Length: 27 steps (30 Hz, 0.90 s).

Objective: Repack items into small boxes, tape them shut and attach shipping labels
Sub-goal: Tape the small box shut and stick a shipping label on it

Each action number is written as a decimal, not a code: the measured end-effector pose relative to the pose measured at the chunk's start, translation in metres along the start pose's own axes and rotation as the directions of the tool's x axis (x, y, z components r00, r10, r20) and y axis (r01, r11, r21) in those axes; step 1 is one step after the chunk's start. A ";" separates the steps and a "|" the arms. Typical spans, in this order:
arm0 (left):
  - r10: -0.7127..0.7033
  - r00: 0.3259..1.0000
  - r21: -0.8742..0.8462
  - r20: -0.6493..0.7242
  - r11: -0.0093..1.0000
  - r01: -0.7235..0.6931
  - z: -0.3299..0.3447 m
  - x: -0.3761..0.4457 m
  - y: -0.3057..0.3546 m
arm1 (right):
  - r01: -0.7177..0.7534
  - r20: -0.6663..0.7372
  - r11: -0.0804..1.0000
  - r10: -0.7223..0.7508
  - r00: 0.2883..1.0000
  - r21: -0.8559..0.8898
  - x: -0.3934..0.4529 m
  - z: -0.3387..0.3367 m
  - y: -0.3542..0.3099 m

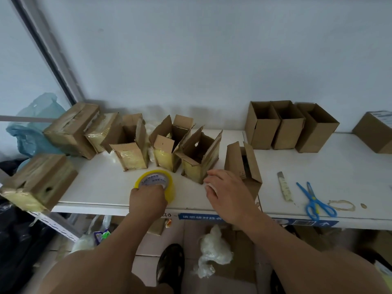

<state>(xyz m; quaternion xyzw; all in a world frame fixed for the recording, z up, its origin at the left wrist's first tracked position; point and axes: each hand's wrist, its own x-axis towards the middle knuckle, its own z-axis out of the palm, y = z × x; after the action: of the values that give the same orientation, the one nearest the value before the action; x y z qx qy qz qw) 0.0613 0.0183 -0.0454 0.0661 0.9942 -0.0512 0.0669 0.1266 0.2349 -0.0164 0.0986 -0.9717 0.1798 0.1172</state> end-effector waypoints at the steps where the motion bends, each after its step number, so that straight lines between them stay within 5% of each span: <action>1: 0.020 1.000 -0.032 0.011 0.999 -0.020 -0.007 -0.006 0.002 | -0.013 0.006 0.999 0.013 1.000 0.037 -0.001 -0.002 -0.001; 10: 0.351 0.930 -0.522 0.107 0.816 -0.248 -0.059 -0.054 0.014 | -0.384 0.275 0.834 0.292 0.916 0.395 -0.022 -0.042 -0.015; 16: 0.398 0.916 -0.618 -0.057 0.706 -0.346 -0.080 -0.066 0.042 | -0.574 0.378 0.444 0.457 0.806 0.688 -0.033 -0.071 -0.005; 23: 0.431 0.870 -0.670 -0.239 0.576 -0.469 -0.095 -0.061 0.076 | -0.446 0.383 0.061 0.416 0.825 0.893 -0.035 -0.091 0.013; 27: 0.524 0.716 -0.472 -0.462 0.538 -0.699 -0.090 -0.051 0.093 | -0.281 0.356 -0.245 0.363 0.861 0.928 -0.034 -0.099 0.021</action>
<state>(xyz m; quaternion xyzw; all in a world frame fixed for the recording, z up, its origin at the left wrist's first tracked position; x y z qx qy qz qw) 0.1133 0.1139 0.0416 0.3929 0.8640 0.3129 -0.0353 0.1731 0.2957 0.0581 -0.1120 -0.4851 0.8670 -0.0217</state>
